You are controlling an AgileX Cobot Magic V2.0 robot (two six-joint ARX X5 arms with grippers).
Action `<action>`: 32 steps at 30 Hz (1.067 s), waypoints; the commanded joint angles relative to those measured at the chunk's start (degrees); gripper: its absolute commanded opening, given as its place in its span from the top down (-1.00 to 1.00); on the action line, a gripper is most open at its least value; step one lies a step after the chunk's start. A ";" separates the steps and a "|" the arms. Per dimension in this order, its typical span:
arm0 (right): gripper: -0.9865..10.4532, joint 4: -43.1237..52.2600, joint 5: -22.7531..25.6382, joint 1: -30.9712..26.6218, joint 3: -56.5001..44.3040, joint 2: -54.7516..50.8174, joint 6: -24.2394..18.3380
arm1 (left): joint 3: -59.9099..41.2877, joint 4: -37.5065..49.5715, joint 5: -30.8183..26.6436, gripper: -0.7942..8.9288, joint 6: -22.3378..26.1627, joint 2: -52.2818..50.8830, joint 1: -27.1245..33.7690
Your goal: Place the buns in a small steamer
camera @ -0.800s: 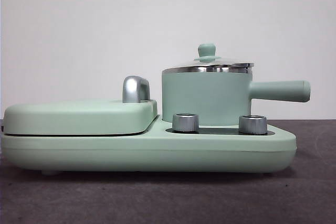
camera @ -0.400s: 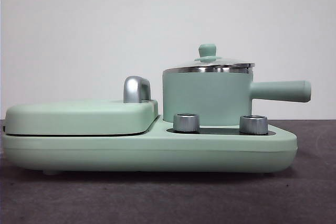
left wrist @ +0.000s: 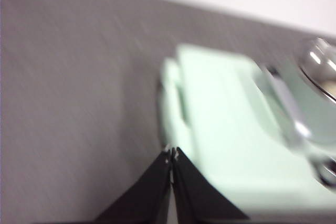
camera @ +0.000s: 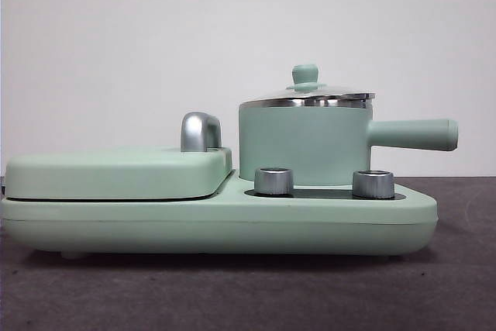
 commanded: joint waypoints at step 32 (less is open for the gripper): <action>0.78 0.59 -0.02 0.35 0.61 0.13 0.07 | -37.07 35.80 -4.39 0.82 13.42 -9.79 7.23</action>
